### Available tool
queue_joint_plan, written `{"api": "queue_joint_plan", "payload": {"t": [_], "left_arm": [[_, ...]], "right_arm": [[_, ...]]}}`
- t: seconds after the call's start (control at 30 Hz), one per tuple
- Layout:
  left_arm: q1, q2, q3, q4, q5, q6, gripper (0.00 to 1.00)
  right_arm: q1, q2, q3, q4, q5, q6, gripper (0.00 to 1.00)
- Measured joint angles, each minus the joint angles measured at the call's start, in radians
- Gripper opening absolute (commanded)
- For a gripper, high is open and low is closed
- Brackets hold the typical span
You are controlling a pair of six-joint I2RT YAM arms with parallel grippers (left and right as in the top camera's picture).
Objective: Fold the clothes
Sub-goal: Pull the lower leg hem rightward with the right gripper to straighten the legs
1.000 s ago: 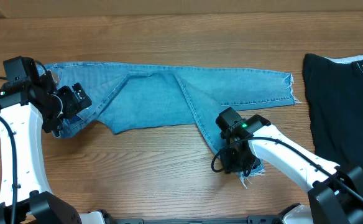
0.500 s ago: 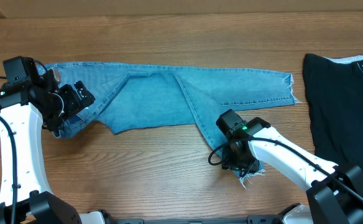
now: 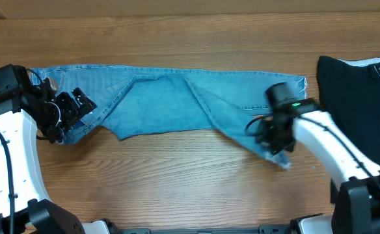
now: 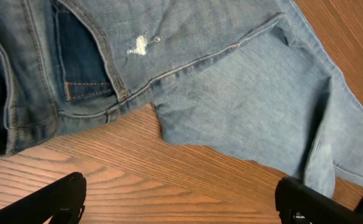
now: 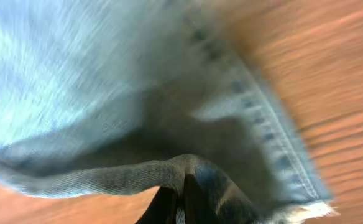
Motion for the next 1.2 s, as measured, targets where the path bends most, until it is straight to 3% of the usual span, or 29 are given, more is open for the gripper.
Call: {"api": "queue_joint_plan", "payload": {"t": [0.1,0.2,0.33,0.43,0.6,0.73,0.93,0.97,1.07,1.1,1.2], "left_arm": [[0.000,0.000,0.000,-0.036,0.010,0.000,1.00],[0.010,0.000,0.000,-0.029,-0.061,-0.031,1.00],[0.062,0.000,0.000,0.015,-0.157,-0.049,0.72],[0.062,0.029,0.000,0.026,-0.190,-0.044,0.64],[0.062,0.174,-0.002,0.061,-0.212,-0.040,0.65],[0.062,0.180,-0.002,0.067,-0.216,-0.023,0.68],[0.062,0.180,-0.002,0.066,-0.265,0.003,0.64],[0.062,0.180,-0.002,0.064,-0.274,0.004,0.60],[0.062,0.200,-0.003,0.063,-0.284,0.008,0.28],[0.062,0.212,-0.003,0.063,-0.283,0.009,0.24],[0.062,0.224,-0.004,0.063,-0.283,0.008,0.26]], "right_arm": [[-0.163,0.000,0.008,0.019,0.000,-0.056,0.04],[-0.174,0.000,0.008,0.040,-0.009,-0.082,0.04],[-0.174,0.000,0.008,0.074,-0.011,-0.095,0.04],[-0.174,0.000,0.008,0.090,-0.011,-0.099,0.04],[-0.174,0.000,0.008,0.090,-0.011,-0.131,0.04],[-0.174,0.000,0.008,0.090,-0.011,-0.141,0.04],[-0.174,0.000,0.008,0.098,-0.011,-0.146,0.04],[-0.174,0.000,0.008,0.100,-0.011,-0.146,0.04],[-0.174,0.000,0.008,0.102,-0.011,-0.145,0.04],[-0.174,0.000,0.008,0.101,-0.011,-0.146,0.04],[-0.174,0.000,0.008,0.102,-0.011,-0.146,0.04]]}}
